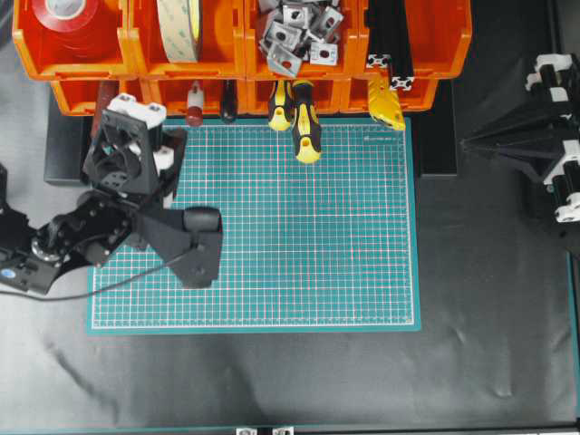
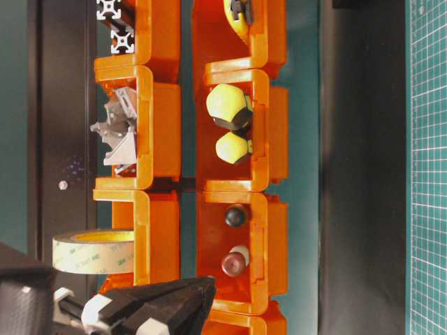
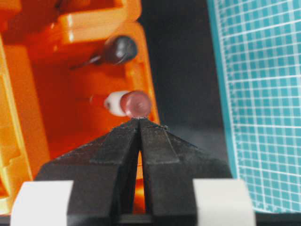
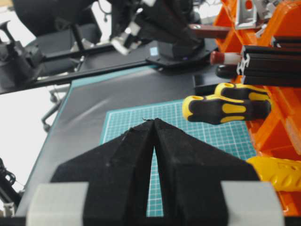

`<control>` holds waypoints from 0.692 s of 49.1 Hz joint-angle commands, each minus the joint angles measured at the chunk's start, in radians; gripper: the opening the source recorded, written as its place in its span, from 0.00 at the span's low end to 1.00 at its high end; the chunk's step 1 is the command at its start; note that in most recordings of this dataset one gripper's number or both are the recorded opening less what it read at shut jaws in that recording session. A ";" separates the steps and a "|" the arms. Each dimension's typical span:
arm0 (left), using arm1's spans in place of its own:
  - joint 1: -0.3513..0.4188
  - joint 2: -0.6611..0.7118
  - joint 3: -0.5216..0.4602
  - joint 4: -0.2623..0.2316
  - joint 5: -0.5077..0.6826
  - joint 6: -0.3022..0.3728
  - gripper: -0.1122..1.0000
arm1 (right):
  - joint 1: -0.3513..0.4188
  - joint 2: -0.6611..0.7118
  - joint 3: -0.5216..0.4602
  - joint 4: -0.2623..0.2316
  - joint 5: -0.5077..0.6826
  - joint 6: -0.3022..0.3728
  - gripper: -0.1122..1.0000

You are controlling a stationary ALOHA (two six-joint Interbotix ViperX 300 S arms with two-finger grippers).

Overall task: Pick red screwdriver from container rack with left arm.
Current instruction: 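Lower the open left gripper around the red screwdriver handle in the rack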

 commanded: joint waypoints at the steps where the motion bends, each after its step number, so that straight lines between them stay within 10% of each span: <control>1: -0.002 -0.006 -0.026 0.005 0.003 -0.003 0.11 | 0.005 0.006 -0.012 0.002 0.000 0.002 0.10; 13: -0.002 -0.002 -0.031 0.005 -0.040 -0.003 0.16 | 0.011 0.006 -0.008 0.002 0.000 -0.002 0.10; 28: 0.020 0.002 -0.034 0.005 -0.133 -0.003 0.85 | 0.038 0.006 0.021 -0.002 -0.032 -0.003 0.10; 34: 0.044 0.015 -0.023 0.005 -0.153 -0.003 0.85 | 0.049 0.006 0.025 -0.003 -0.032 -0.005 0.10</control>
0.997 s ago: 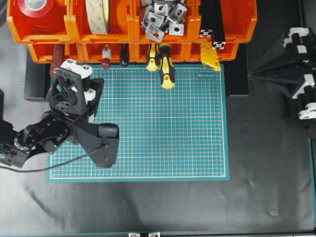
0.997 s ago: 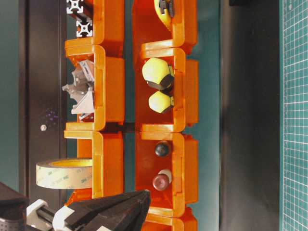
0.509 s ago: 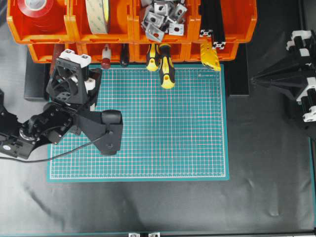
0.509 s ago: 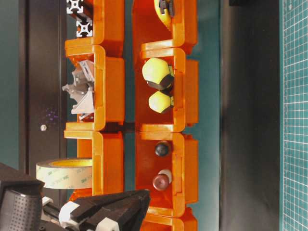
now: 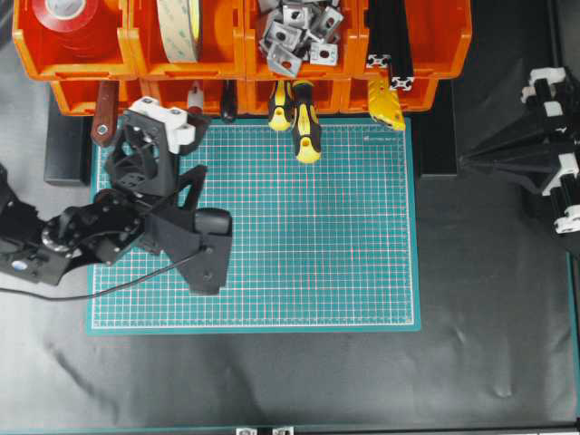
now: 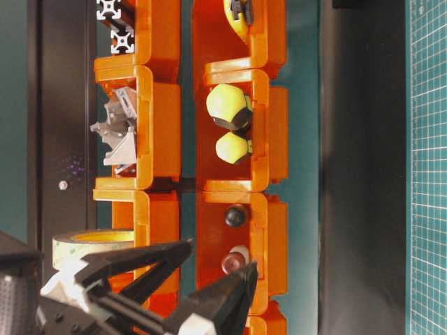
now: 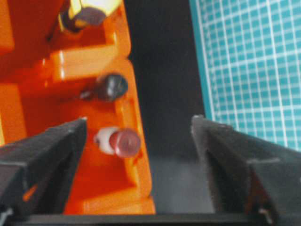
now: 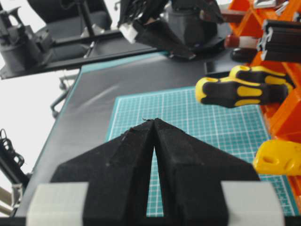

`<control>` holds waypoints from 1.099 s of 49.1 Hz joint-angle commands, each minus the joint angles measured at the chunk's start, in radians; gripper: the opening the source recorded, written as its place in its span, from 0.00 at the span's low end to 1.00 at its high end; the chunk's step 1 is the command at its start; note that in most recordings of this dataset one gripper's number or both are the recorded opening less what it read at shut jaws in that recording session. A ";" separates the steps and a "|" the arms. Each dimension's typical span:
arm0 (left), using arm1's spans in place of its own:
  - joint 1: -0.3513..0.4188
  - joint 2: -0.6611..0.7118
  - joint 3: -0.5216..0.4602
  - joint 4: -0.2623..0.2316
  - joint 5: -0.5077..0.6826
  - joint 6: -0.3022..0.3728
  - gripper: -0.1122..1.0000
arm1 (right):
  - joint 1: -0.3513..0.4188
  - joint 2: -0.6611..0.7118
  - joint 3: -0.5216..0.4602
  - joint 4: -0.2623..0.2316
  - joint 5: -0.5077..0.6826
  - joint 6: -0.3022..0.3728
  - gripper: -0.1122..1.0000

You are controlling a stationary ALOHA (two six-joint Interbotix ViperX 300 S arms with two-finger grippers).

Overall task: Pick red screwdriver from container rack with left arm.
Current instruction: 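Lower the open left gripper around the red screwdriver handle in the rack, then close the left gripper on the red-and-white screwdriver handle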

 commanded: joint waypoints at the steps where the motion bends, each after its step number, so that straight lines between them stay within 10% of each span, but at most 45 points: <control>1: 0.021 0.000 -0.014 0.005 -0.005 -0.002 0.84 | 0.008 0.006 -0.012 -0.003 -0.018 -0.002 0.10; 54: 0.092 -0.023 0.040 0.003 0.003 -0.067 0.84 | 0.043 -0.031 0.000 -0.006 -0.018 -0.006 0.10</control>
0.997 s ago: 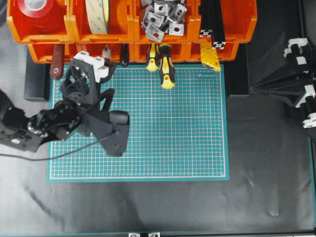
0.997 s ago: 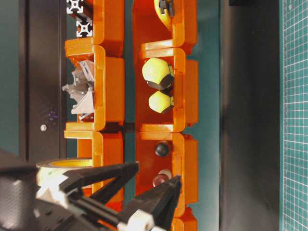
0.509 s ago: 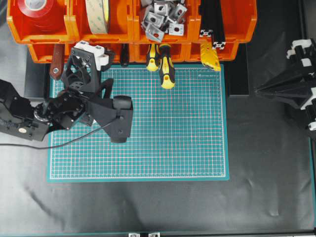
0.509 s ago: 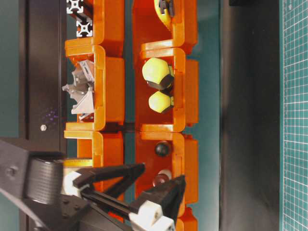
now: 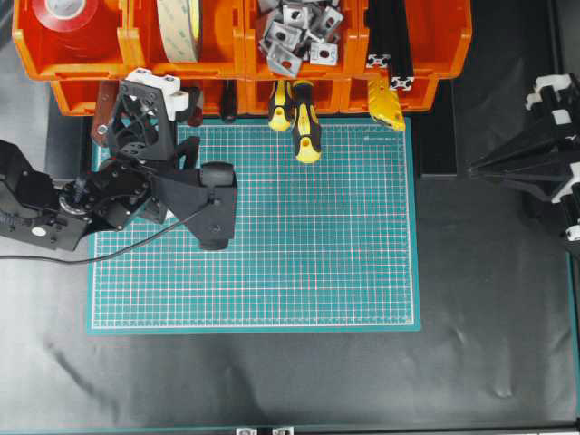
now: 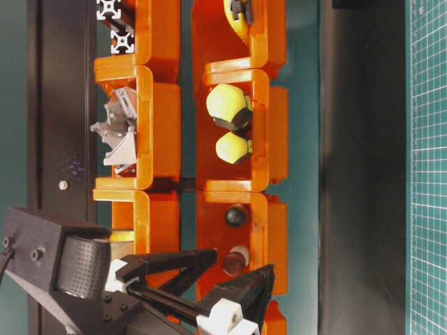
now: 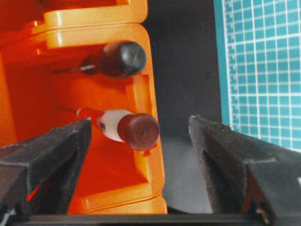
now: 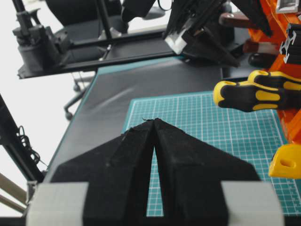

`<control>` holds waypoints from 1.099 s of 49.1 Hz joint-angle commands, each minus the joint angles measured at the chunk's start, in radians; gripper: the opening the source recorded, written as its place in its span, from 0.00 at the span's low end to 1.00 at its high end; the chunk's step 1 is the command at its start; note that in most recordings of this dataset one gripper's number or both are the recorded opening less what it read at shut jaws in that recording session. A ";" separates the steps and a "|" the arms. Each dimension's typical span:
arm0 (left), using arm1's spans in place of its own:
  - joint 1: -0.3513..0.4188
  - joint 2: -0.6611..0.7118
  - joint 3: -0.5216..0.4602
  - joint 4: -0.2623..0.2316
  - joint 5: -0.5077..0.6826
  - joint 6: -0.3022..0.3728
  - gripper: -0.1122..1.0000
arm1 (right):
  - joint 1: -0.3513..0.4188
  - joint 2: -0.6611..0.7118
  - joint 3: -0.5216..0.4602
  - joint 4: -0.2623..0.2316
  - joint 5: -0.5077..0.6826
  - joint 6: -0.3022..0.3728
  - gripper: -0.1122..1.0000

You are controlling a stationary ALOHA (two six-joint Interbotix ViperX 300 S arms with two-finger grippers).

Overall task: Pick red screwdriver from container rack with left arm.
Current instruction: 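Close the left gripper on the red-and-white screwdriver handle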

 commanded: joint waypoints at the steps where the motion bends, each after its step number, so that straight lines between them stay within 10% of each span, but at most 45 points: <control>1: 0.006 -0.026 -0.008 0.003 0.002 -0.021 0.84 | 0.003 0.008 -0.011 -0.002 -0.017 -0.002 0.10; 24: 0.020 -0.031 -0.002 0.005 0.020 -0.026 0.82 | 0.003 0.008 -0.005 -0.002 -0.017 -0.002 0.10; 54: 0.011 -0.023 -0.031 0.005 0.000 -0.021 0.56 | 0.003 0.008 0.000 -0.002 -0.014 0.006 0.10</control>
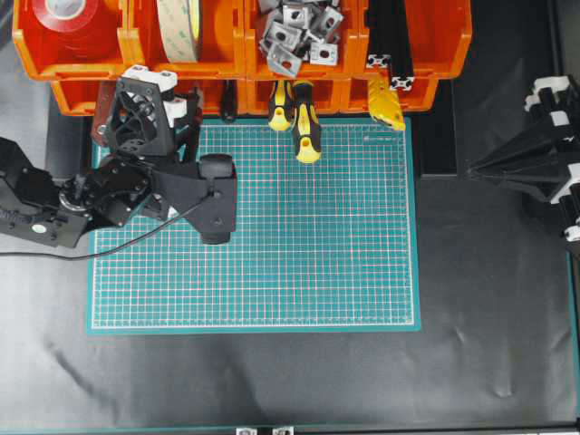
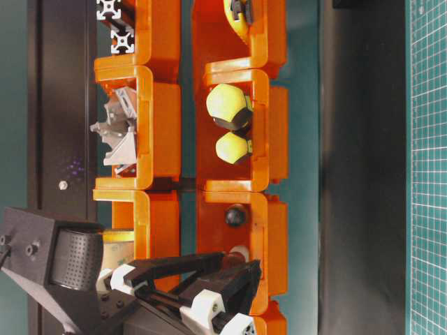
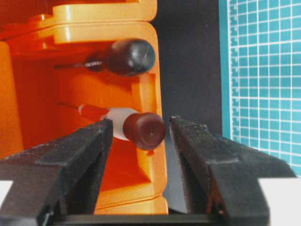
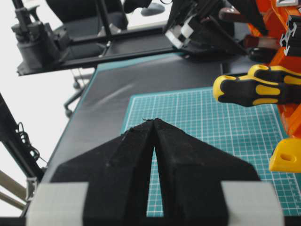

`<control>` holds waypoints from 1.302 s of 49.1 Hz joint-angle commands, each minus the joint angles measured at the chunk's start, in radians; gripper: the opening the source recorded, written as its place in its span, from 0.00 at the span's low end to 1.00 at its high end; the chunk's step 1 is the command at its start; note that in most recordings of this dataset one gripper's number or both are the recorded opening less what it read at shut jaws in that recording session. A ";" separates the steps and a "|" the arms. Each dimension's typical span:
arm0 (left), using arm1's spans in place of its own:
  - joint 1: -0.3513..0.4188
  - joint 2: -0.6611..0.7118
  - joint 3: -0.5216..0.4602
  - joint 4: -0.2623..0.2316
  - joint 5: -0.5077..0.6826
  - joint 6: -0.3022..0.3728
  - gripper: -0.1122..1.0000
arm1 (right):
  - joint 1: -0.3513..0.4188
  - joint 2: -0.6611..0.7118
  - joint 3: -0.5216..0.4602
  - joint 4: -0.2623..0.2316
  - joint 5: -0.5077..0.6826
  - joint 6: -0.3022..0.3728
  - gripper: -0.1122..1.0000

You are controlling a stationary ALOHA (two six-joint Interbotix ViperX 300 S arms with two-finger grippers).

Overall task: Pick red screwdriver from container rack with left arm.
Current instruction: 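Close the left gripper on the red-and-white screwdriver handle, then pull the screwdriver out of the rack and swing it over the mat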

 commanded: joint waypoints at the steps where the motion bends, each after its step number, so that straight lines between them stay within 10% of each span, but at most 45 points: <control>1: 0.003 -0.021 -0.028 0.005 -0.002 -0.002 0.56 | 0.003 0.006 -0.012 -0.002 -0.014 0.000 0.10; 31: -0.025 -0.012 -0.086 0.005 0.032 -0.006 0.38 | 0.003 0.006 -0.011 0.000 -0.014 0.002 0.10; 64: -0.379 0.005 -0.374 0.005 0.236 0.008 0.33 | 0.003 0.006 -0.009 0.005 -0.018 0.002 0.10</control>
